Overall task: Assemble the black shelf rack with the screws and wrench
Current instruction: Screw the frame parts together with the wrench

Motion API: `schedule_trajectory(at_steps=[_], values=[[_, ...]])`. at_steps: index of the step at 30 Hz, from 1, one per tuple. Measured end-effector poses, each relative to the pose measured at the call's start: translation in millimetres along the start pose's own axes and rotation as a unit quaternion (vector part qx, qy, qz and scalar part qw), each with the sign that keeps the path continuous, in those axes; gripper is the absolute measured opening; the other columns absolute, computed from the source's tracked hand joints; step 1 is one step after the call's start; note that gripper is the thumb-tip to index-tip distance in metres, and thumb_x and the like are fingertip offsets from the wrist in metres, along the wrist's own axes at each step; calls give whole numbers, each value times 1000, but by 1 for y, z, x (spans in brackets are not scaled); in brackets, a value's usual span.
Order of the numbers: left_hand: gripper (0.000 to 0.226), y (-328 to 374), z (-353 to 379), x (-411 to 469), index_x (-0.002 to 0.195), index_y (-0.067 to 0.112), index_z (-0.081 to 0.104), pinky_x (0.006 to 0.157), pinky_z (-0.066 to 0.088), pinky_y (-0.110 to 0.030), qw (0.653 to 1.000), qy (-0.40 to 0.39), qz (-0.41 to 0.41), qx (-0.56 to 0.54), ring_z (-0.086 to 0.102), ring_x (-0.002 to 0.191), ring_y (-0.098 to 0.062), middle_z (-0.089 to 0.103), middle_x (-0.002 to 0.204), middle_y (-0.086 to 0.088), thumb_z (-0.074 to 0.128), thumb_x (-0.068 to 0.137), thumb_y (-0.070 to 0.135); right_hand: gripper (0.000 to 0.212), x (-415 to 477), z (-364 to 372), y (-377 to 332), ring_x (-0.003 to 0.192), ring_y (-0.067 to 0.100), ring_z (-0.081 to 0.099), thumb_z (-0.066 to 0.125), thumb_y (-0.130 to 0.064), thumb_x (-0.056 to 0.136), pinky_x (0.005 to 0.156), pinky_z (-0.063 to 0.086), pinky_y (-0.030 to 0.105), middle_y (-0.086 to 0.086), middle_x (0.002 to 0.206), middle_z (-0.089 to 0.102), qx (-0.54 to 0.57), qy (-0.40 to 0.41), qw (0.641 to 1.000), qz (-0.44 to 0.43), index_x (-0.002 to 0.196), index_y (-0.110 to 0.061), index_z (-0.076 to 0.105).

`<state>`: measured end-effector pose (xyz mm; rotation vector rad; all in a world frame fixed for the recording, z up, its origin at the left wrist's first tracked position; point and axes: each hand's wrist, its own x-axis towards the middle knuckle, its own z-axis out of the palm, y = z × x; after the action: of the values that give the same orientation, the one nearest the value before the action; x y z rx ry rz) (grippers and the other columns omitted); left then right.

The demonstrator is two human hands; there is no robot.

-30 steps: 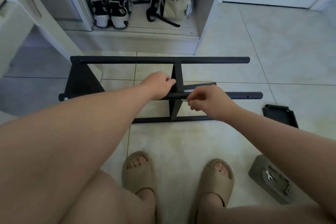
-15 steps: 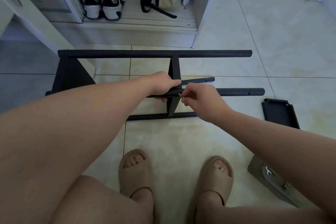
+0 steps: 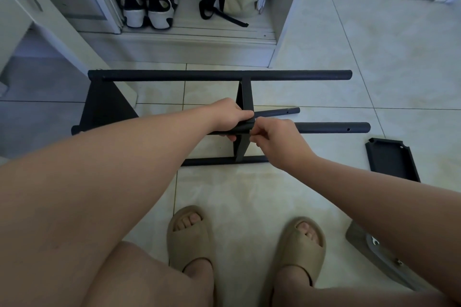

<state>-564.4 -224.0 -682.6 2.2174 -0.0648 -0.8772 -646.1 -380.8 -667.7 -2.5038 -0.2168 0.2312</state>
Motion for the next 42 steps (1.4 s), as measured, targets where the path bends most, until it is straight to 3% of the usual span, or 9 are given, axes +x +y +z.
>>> schedule_trajectory(at_steps=[3,7,14,22,26,32,40,42], values=[[41,-1,1,2,80,15,64,56,45,-25,1000,6,0,-7,65,50,-15,64,59,-1,49,102,46,6,1,2,-1,75,26,58,64,-8,95,65,48,36,9,80,69,5,0,1000,10,90,-8,68],[41,0,1,2,78,15,63,57,43,-26,1000,10,0,-1,61,42,-11,62,48,1,47,102,45,9,2,7,-2,80,28,65,64,-9,94,66,53,36,9,80,71,69,14,995,72,86,-11,67],[41,2,1,0,83,16,67,58,45,-26,1000,15,-1,-3,64,50,-15,66,60,-5,47,103,45,22,1,14,-6,76,24,75,70,-4,90,83,60,50,5,74,74,245,51,950,184,74,-16,63],[40,1,1,0,83,17,67,56,44,-25,1000,17,-2,-7,63,46,-11,64,51,1,47,103,45,20,4,5,-5,75,23,76,68,2,92,80,63,35,13,82,72,266,21,947,178,77,-11,64],[40,2,0,-1,81,17,65,55,43,-25,1000,13,-6,-6,60,41,-8,62,45,4,47,103,46,23,4,2,-2,72,20,75,65,3,94,80,62,36,8,78,70,260,-2,952,162,77,-12,63],[41,3,0,-3,87,13,65,56,42,-26,1000,16,-7,-1,59,40,-8,62,50,1,47,102,46,25,5,-4,-1,79,17,73,64,-7,96,86,59,41,1,77,73,128,-24,985,117,76,-22,62],[40,2,0,-3,88,12,63,55,40,-26,1000,15,-2,-1,55,36,-7,61,56,-2,47,103,46,22,6,1,-14,83,28,68,55,-7,98,66,58,38,9,87,69,55,-9,992,117,80,-19,60],[41,2,0,-3,88,12,65,55,41,-25,1000,14,1,-2,57,38,-7,61,56,-1,47,103,46,16,6,3,-18,83,30,66,53,-7,98,68,58,40,10,88,68,29,-8,993,115,87,-14,63]])
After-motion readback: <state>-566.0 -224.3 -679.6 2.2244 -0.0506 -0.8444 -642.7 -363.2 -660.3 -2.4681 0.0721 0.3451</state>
